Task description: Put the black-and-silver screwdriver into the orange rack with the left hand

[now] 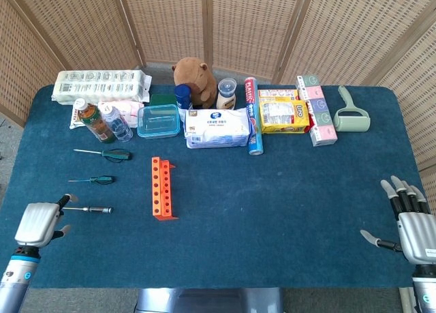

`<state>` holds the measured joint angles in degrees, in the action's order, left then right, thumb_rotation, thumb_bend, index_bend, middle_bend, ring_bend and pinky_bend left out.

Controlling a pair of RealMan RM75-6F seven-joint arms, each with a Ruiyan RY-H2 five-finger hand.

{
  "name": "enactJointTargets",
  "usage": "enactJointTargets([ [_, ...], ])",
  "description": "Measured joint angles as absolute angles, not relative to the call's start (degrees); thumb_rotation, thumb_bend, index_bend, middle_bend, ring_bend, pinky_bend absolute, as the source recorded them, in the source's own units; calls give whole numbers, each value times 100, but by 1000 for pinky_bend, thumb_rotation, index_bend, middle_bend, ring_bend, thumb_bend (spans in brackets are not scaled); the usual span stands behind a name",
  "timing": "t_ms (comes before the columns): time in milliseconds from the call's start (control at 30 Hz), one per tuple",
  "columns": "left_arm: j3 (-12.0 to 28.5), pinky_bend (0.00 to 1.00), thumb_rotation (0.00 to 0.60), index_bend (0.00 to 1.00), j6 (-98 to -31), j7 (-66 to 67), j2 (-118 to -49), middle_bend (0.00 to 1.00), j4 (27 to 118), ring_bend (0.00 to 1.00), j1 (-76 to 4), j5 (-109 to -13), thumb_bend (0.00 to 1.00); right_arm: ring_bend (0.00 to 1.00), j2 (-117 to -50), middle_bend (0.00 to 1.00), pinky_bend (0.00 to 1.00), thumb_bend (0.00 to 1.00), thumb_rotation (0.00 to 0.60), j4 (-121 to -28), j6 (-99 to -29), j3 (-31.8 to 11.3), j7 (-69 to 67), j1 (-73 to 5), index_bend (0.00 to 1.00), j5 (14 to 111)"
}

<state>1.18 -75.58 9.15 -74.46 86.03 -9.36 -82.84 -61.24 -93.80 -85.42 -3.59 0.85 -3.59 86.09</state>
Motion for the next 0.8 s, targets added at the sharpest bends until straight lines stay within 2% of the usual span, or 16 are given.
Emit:
enactJointTargets([
  [367,263,1000,600,368,-7095,1119,-7845,1000,8578,1000,-1144,-7770,320,0,-6013,0,0,0,412,-9449,-8402,-325,-72,-376,36,8583],
  [800,423,1000,600,369,-6657,1444,-8360,1000,8370,1000,-1474,-7263,324,0,-5960,0,0,0,411,-9497,-8265,-283,-104,-419,36,8561],
])
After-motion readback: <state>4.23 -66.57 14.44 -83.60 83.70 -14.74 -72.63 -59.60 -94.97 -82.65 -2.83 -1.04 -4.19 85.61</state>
